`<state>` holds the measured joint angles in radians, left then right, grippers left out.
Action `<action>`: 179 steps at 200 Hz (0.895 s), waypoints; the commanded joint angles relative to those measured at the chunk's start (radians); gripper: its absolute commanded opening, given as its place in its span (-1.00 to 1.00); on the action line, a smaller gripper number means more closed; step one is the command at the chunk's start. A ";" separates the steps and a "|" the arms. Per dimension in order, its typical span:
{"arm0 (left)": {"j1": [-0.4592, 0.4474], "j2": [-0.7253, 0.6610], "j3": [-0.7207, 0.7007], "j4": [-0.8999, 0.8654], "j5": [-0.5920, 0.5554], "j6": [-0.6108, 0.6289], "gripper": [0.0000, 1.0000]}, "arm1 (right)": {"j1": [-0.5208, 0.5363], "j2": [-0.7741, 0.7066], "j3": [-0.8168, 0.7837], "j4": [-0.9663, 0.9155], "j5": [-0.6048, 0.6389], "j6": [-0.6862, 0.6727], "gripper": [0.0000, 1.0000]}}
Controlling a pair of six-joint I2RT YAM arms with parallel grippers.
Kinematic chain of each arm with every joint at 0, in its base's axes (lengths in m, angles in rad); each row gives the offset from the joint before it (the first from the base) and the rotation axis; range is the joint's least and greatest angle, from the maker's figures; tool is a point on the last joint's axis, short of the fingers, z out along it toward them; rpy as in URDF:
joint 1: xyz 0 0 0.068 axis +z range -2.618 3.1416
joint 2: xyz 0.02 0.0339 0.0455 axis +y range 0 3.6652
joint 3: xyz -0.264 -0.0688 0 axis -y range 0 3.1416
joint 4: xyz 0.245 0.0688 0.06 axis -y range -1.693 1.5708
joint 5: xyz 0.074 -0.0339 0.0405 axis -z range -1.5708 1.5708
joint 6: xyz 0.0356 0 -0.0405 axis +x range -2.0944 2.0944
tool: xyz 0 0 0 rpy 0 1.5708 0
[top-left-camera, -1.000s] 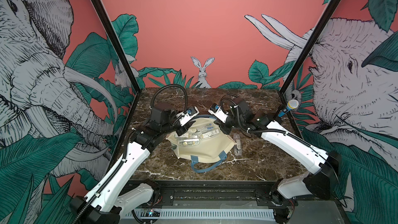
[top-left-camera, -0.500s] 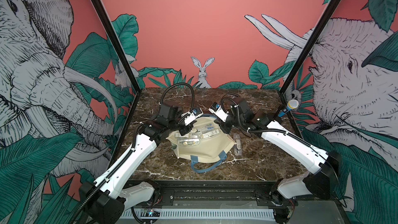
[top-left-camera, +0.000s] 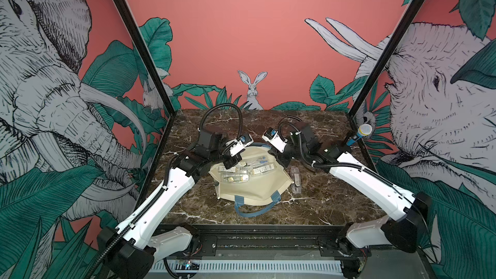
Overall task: Take out the compass set from the canvas bag
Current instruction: Pick up the compass set from the canvas bag.
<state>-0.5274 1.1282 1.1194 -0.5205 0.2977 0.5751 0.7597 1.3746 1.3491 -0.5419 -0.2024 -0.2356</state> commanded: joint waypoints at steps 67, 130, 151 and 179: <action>-0.005 -0.005 0.031 0.060 0.055 -0.023 -1.00 | 0.244 -0.098 -0.300 0.377 0.033 -0.116 -0.46; -0.016 -0.023 0.053 0.065 0.079 -0.039 -1.00 | 0.341 0.028 -0.530 0.643 0.180 -0.279 -0.39; -0.018 -0.037 0.026 0.092 0.083 -0.046 -1.00 | 0.360 0.074 -0.545 0.654 0.178 -0.266 -0.39; -0.024 -0.044 0.011 0.093 0.091 -0.052 -1.00 | 0.387 0.129 -0.587 0.693 0.193 -0.232 -0.37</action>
<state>-0.5381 1.1309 1.1271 -0.5034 0.3408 0.5343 1.1286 1.4765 0.7914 0.0414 -0.0360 -0.4759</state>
